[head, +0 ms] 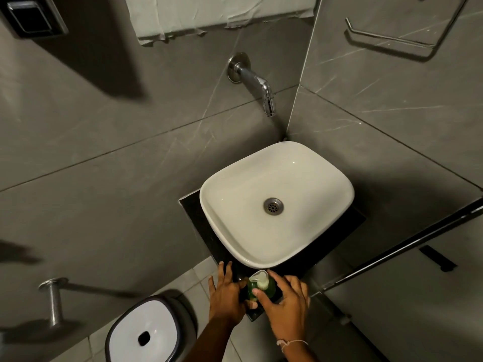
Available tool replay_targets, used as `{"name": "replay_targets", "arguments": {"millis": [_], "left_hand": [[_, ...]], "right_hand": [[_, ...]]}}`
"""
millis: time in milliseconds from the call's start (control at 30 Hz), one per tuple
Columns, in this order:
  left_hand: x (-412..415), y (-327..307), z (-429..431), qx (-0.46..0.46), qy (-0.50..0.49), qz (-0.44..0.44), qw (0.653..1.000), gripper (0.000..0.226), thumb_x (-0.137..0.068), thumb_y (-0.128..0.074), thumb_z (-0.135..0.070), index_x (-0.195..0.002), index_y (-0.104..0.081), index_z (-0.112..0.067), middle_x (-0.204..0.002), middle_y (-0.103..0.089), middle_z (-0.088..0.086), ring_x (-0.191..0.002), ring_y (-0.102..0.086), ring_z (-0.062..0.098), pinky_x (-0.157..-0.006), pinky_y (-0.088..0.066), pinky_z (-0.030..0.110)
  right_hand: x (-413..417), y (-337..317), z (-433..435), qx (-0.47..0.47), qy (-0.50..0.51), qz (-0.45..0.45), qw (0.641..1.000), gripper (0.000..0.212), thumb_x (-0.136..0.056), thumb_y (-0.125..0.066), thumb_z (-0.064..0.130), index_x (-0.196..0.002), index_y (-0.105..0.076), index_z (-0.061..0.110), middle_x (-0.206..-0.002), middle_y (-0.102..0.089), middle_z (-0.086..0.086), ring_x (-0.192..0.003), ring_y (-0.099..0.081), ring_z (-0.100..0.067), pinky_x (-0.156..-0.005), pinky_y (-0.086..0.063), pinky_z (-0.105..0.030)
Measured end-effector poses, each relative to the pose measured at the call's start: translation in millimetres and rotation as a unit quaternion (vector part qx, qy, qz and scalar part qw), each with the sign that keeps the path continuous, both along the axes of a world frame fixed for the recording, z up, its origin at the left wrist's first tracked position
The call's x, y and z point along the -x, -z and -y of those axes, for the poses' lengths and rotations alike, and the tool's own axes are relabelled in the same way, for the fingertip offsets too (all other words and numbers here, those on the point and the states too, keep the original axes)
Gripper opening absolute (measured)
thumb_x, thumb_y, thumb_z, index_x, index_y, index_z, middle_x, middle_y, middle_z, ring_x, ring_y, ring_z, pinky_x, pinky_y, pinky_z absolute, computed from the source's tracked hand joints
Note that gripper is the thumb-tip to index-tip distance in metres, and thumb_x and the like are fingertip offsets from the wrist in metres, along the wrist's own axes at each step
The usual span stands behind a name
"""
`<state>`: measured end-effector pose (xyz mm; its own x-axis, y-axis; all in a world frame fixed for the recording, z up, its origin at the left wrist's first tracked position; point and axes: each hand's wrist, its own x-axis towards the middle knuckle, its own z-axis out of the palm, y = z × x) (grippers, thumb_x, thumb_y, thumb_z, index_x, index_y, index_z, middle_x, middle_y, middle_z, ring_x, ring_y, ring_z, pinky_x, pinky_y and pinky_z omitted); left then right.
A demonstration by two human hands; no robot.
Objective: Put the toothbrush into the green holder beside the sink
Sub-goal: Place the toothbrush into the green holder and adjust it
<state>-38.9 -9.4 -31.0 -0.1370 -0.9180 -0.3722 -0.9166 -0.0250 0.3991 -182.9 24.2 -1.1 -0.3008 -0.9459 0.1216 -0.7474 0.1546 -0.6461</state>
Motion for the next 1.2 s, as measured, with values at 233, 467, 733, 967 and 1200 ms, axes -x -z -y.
{"name": "replay_targets", "arguments": {"millis": [233,467,733,967,1200], "left_hand": [[0,1,1,0.014,0.002,0.004,1.0,0.047,-0.075,-0.067,-0.047,-0.12,-0.059,-0.036,-0.162,-0.002,0.006,-0.147,0.016,0.029,-0.118,0.006,0.055],[1,2,0,0.026,0.005,0.012,1.0,0.038,-0.077,-0.062,-0.035,-0.115,-0.06,-0.034,-0.162,-0.005,0.004,-0.147,0.016,0.03,-0.118,0.005,0.055],[1,0,0,0.033,0.008,0.021,0.999,0.033,-0.077,-0.063,-0.032,-0.11,-0.062,-0.032,-0.162,-0.004,0.005,-0.147,0.016,0.028,-0.119,0.005,0.055],[0,1,-1,0.032,0.02,0.017,0.999,0.035,-0.077,-0.063,-0.036,-0.112,-0.062,-0.031,-0.162,-0.003,0.006,-0.147,0.017,0.03,-0.117,0.007,0.056],[-1,-2,2,0.032,0.017,0.015,0.999,0.032,-0.078,-0.063,-0.033,-0.11,-0.063,-0.03,-0.162,-0.002,0.005,-0.147,0.017,0.028,-0.118,0.006,0.057]], "right_hand": [[-4,4,8,0.0,0.011,0.056,0.998,0.034,-0.054,-0.086,0.045,-0.079,-0.073,0.026,-0.074,-0.054,0.01,-0.076,-0.047,-0.019,-0.067,-0.048,-0.045],[-13,9,4,0.01,0.041,0.115,0.992,0.043,-0.049,-0.083,0.053,-0.078,-0.059,0.034,-0.068,-0.047,0.017,-0.074,-0.045,-0.01,-0.064,-0.045,-0.037],[-15,1,12,0.011,0.043,0.097,0.994,0.05,-0.046,-0.084,0.054,-0.064,-0.043,0.031,-0.062,-0.046,0.015,-0.069,-0.042,-0.015,-0.062,-0.045,-0.042],[-7,13,2,-0.006,0.028,0.055,0.998,0.049,-0.052,-0.072,0.065,-0.087,-0.059,0.034,-0.097,-0.056,0.01,-0.095,-0.048,-0.019,-0.076,-0.028,-0.034],[-9,1,15,-0.042,0.047,0.04,0.997,0.053,-0.041,-0.075,0.069,-0.069,-0.051,0.03,-0.086,-0.053,0.009,-0.09,-0.045,-0.017,-0.074,-0.03,-0.036]]}}
